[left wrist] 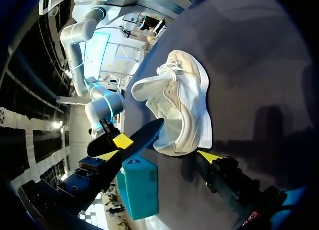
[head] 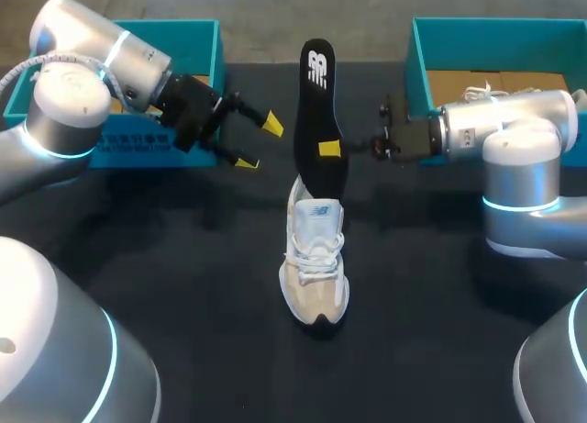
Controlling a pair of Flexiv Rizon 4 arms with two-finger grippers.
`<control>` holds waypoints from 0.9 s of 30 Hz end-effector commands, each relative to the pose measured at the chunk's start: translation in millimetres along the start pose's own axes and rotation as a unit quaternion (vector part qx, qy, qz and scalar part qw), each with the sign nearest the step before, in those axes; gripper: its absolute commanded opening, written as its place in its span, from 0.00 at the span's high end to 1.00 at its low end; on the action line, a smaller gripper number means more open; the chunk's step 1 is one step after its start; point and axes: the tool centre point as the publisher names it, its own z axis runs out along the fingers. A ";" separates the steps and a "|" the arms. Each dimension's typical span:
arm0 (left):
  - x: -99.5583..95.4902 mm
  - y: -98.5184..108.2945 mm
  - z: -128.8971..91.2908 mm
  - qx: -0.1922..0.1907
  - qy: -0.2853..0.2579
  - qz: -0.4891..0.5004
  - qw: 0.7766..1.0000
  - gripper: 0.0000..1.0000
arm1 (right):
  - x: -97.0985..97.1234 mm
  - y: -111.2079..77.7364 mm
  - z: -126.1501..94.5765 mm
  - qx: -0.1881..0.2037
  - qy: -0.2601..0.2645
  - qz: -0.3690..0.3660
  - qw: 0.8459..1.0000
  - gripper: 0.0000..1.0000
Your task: Take the shoe out of the shoebox, open the shoe tongue, remove and reinsert the insole, then place the shoe into the shoebox
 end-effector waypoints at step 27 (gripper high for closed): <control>0.2 0.3 0.7 0.000 0.000 0.001 1.000 0.00 | 5.6 1.6 19.4 -0.023 0.014 0.004 1.000 1.00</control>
